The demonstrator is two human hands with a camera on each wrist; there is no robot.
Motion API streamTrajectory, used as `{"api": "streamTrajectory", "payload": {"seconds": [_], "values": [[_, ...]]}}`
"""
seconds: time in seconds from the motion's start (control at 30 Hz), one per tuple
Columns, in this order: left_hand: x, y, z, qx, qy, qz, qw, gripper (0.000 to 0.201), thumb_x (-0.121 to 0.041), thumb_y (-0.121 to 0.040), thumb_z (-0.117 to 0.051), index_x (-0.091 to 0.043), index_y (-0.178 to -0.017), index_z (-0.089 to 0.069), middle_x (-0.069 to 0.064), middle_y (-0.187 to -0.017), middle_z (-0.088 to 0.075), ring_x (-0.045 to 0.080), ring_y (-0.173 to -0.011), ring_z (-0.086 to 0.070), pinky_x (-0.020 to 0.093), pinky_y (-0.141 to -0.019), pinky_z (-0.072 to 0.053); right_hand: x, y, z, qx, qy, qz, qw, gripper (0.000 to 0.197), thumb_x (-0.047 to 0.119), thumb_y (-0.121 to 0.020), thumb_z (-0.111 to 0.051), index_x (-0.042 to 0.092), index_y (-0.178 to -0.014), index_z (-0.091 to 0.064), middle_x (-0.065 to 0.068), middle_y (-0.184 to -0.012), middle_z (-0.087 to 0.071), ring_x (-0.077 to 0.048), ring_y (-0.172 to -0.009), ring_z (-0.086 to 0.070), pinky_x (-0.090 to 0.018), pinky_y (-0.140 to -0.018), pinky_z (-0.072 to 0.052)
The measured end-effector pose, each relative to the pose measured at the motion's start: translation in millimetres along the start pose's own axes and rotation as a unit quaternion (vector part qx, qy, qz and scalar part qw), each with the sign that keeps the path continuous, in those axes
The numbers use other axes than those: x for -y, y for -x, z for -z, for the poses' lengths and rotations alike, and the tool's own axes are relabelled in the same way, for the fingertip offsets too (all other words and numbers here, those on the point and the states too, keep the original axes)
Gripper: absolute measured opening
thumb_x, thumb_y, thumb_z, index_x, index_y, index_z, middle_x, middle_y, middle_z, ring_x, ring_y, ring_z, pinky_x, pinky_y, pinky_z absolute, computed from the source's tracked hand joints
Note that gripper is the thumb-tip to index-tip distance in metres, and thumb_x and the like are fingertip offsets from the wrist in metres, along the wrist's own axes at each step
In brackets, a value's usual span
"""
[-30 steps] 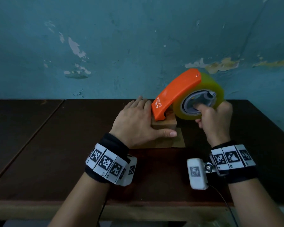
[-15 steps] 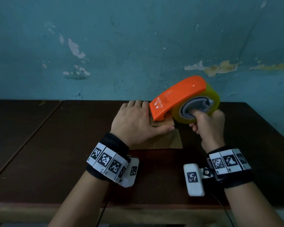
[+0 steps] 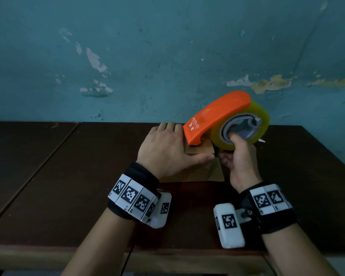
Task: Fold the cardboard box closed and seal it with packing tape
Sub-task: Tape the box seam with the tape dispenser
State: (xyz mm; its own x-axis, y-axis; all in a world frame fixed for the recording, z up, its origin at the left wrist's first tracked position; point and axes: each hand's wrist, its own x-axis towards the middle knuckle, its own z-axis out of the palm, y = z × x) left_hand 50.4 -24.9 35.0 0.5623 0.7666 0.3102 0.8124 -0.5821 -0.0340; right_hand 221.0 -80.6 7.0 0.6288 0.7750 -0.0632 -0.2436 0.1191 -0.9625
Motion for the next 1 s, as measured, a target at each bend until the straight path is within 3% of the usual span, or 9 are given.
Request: {"api": "streamTrajectory", "payload": {"seconds": [0.07, 0.17, 0.3, 0.67, 1.0], "values": [[0, 0, -1, -0.001, 0.000, 0.001, 1.000, 0.103, -0.102, -0.068, -0.023, -0.017, -0.113, -0.059, 0.003, -0.109, -0.066, 0.024, -0.106, -0.062, 0.039, -0.095, -0.048, 4, 2, -1, -0.008, -0.001, 0.017, 1.000, 0.004, 0.026, -0.096, -0.063, 0.025, -0.097, -0.067, -0.003, -0.087, -0.074, -0.015, -0.061, -0.069, -0.022, -0.050, -0.052], [0, 0, 0, 0.000, 0.001, 0.004, 1.000, 0.106, -0.103, -0.066, -0.021, -0.018, -0.116, -0.059, 0.002, -0.109, -0.066, 0.023, -0.106, -0.062, 0.038, -0.095, -0.047, 13, 4, -2, -0.019, -0.023, 0.045, 0.999, 0.006, 0.019, -0.096, -0.064, 0.023, -0.099, -0.068, -0.005, -0.092, -0.076, -0.015, -0.065, -0.075, -0.023, -0.050, -0.056], [1, 1, 1, 0.001, 0.002, 0.001, 1.000, 0.107, -0.103, -0.065, -0.019, -0.018, -0.116, -0.059, 0.001, -0.109, -0.065, 0.023, -0.106, -0.062, 0.038, -0.095, -0.047, 22, 7, -2, -0.046, -0.039, 0.091, 0.994, 0.009, 0.011, -0.092, -0.068, 0.018, -0.096, -0.072, -0.002, -0.083, -0.077, -0.018, -0.066, -0.075, -0.024, -0.046, -0.055], [1, 2, 2, 0.001, -0.001, -0.002, 1.000, 0.108, -0.103, -0.064, -0.016, -0.018, -0.117, -0.058, 0.001, -0.112, -0.065, 0.022, -0.108, -0.061, 0.037, -0.097, -0.045, 30, 7, -1, -0.052, 0.010, 0.117, 0.992, 0.012, 0.012, -0.089, -0.072, 0.023, -0.093, -0.071, -0.003, -0.089, -0.077, -0.020, -0.074, -0.078, -0.024, -0.046, -0.055], [2, 2, 1, -0.002, -0.007, 0.000, 1.000, 0.109, -0.103, -0.064, -0.016, -0.018, -0.116, -0.059, 0.001, -0.110, -0.065, 0.022, -0.107, -0.061, 0.036, -0.095, -0.046, 30, 1, 5, -0.046, 0.038, 0.132, 0.989, 0.017, 0.012, -0.089, -0.073, 0.017, -0.105, -0.070, -0.005, -0.098, -0.076, -0.017, -0.075, -0.078, -0.023, -0.047, -0.056]]}}
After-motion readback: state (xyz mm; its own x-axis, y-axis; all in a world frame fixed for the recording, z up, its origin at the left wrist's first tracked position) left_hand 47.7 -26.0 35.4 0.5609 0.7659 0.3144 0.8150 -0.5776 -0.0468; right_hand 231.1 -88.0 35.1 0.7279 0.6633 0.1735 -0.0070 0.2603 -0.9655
